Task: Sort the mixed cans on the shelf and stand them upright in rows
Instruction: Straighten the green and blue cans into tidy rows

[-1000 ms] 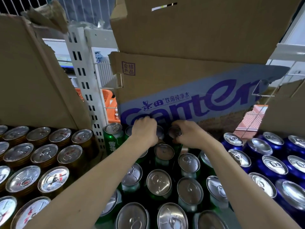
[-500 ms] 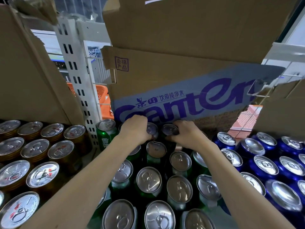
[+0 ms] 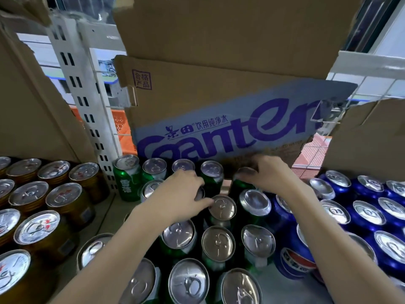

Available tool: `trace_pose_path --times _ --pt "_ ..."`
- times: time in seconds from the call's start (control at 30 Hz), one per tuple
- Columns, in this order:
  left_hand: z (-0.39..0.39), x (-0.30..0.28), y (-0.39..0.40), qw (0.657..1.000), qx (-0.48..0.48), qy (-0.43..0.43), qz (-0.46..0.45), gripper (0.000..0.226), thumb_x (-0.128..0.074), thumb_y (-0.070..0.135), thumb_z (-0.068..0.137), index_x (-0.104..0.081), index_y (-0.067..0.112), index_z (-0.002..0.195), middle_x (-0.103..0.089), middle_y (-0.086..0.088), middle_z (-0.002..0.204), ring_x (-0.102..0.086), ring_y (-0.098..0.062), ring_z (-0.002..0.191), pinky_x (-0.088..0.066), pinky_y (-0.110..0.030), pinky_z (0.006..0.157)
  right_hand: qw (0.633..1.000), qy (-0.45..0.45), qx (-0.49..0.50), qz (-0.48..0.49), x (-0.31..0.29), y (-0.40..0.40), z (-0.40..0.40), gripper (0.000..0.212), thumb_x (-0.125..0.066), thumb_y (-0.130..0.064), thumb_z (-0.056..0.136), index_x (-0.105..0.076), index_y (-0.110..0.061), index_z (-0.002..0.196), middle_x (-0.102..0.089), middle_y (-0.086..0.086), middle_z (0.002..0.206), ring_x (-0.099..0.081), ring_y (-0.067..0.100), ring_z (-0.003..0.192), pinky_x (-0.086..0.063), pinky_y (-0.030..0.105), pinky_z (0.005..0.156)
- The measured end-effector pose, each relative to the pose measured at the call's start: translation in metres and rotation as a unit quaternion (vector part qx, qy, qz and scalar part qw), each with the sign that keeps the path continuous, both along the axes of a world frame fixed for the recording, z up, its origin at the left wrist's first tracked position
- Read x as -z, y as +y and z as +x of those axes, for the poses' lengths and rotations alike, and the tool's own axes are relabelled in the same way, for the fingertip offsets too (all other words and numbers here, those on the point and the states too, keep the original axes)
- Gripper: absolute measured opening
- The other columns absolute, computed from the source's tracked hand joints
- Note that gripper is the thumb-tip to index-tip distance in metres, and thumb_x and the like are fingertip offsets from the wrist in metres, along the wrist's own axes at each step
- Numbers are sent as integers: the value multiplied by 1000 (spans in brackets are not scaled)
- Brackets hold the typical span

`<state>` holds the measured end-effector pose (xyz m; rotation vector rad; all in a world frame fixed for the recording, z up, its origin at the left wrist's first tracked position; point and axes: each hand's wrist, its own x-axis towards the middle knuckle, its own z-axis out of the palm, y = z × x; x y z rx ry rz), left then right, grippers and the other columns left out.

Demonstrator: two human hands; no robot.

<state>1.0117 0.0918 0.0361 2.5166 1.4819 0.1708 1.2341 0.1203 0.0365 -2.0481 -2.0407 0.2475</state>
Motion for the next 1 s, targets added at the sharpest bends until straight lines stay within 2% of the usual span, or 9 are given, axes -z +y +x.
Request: trace_pose_path --times 0.1,0.17,0.3,0.4,0.57,0.7,0.83,0.9,1.0 --pt "0 3 -5 1000 -1 11 -1 55 -48 54 89 -54 13 125 -49 -3 125 -42 -19 118 -38 -31 97 998 -30 10 -52 13 0 -8 76 -64 -65 71 -48 -13 125 -55 9 122 -54 28 106 -45 35 80" --pt "-3 5 -7 1000 4 1 -5 54 -48 50 90 -54 10 125 -49 -3 127 -42 -18 117 -38 -33 99 998 -18 9 -59 14 2 -12 77 -68 -62 69 -48 -12 123 -55 9 120 -54 28 104 -46 34 80" --pt "-7 13 -11 1000 19 -12 17 52 -49 40 92 -44 13 137 -39 1 141 -32 -16 129 -27 -24 106 998 28 0 -59 2 4 -9 56 -76 -48 63 -59 -14 105 -60 4 102 -57 22 91 -47 30 71" --pt "-9 19 -9 999 12 -41 30 57 -53 34 90 -38 15 142 -36 2 145 -28 -14 132 -20 -21 106 997 65 -10 -31 -19 0 -8 35 -75 -39 63 -59 -22 89 -61 -2 87 -59 20 84 -43 27 63" --pt "-10 25 -9 997 0 -60 41 56 -58 32 88 -43 13 138 -44 -2 135 -36 -20 125 -28 -25 103 990 134 -7 42 -54 -15 -11 43 -76 -26 69 -61 -21 109 -56 -2 97 -50 16 87 -40 26 65" --pt "-10 27 -9 996 0 -65 62 55 -57 31 87 -44 13 137 -46 -3 135 -38 -22 123 -26 -22 99 989 141 -32 25 -62 -17 -9 60 -76 -19 69 -54 -21 125 -53 -3 113 -46 13 99 -35 23 73" --pt "-9 27 -11 996 0 -68 58 54 -57 31 87 -45 13 137 -46 -2 132 -38 -21 122 -28 -24 99 993 105 -50 -20 -56 -16 -7 63 -77 -11 65 -53 -23 121 -53 -2 113 -50 17 96 -40 27 70" --pt "-9 28 -11 996 -3 -72 56 53 -56 30 87 -45 13 136 -45 -1 134 -36 -20 122 -27 -25 101 993 95 -51 -44 -48 -12 -8 62 -79 -10 62 -55 -24 117 -53 -2 108 -51 16 90 -40 23 62" --pt "-9 29 -12 995 -7 -84 54 53 -55 28 88 -43 15 137 -42 3 138 -32 -17 126 -23 -23 105 996 62 -32 -54 -36 -2 -11 61 -82 -27 62 -56 -22 117 -54 -1 111 -49 16 94 -38 23 63"
